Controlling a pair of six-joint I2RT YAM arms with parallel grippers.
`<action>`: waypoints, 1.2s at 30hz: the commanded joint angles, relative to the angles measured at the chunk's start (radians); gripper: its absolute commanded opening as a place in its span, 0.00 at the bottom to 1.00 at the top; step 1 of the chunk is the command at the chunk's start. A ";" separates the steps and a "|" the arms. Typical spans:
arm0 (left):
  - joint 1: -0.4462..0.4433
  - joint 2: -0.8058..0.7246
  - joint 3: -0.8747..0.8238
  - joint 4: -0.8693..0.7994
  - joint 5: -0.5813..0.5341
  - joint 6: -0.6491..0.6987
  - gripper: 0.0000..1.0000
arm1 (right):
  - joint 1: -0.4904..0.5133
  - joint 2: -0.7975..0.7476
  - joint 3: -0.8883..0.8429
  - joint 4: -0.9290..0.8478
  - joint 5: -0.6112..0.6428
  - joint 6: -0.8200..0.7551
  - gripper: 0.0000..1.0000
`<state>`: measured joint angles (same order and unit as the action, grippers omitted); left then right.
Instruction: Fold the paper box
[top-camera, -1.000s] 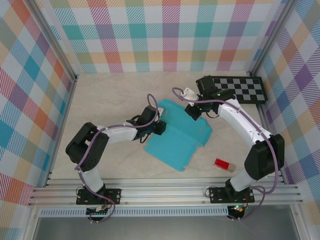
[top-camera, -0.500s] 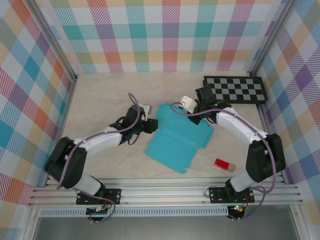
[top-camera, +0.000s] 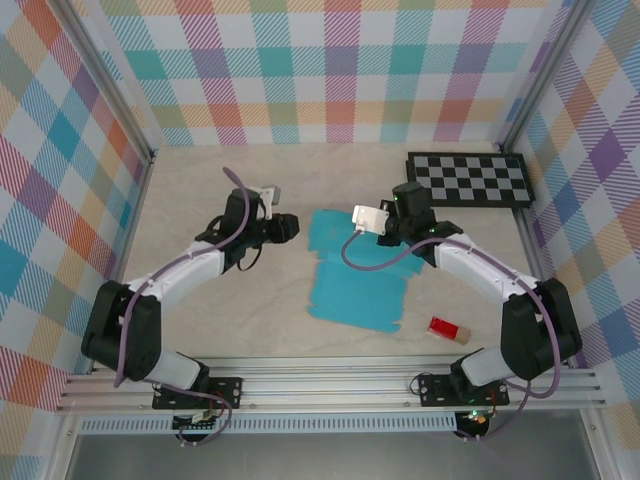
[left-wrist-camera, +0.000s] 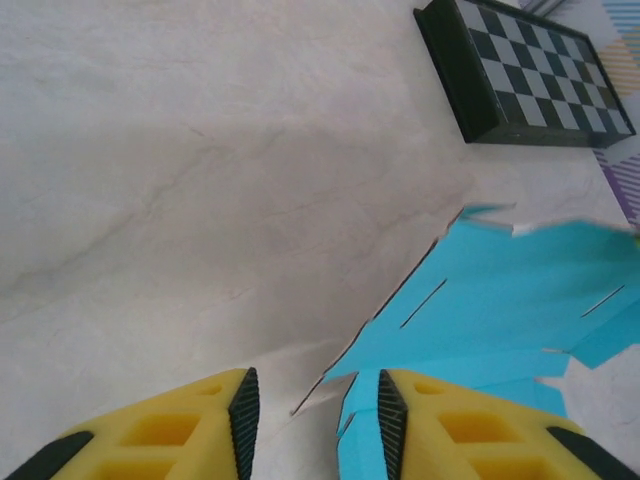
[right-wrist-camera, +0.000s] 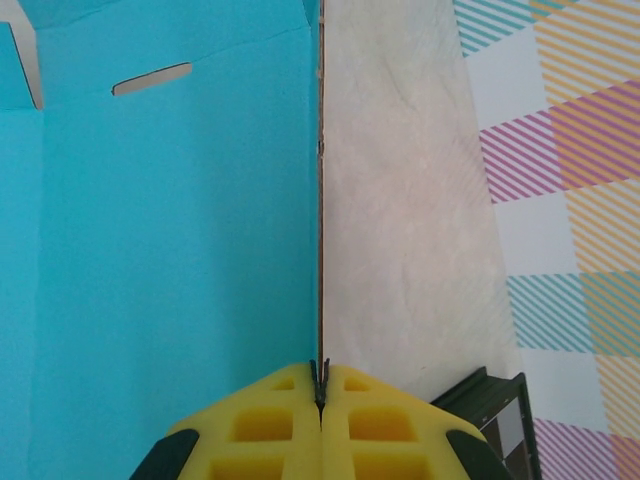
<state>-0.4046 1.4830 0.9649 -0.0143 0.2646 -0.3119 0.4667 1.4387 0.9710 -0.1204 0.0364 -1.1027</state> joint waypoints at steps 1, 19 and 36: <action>-0.005 0.050 0.201 -0.101 -0.012 -0.001 0.38 | 0.009 -0.031 -0.026 0.068 0.021 -0.043 0.00; -0.067 0.326 0.500 -0.442 0.073 0.263 0.46 | 0.013 -0.062 -0.016 0.037 -0.016 0.029 0.00; -0.123 0.257 0.403 -0.347 0.032 0.123 0.46 | 0.113 -0.036 -0.182 0.381 0.195 -0.160 0.00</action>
<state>-0.5102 1.8080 1.3937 -0.3904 0.3073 -0.1467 0.5575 1.3945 0.8326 0.0837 0.1623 -1.1660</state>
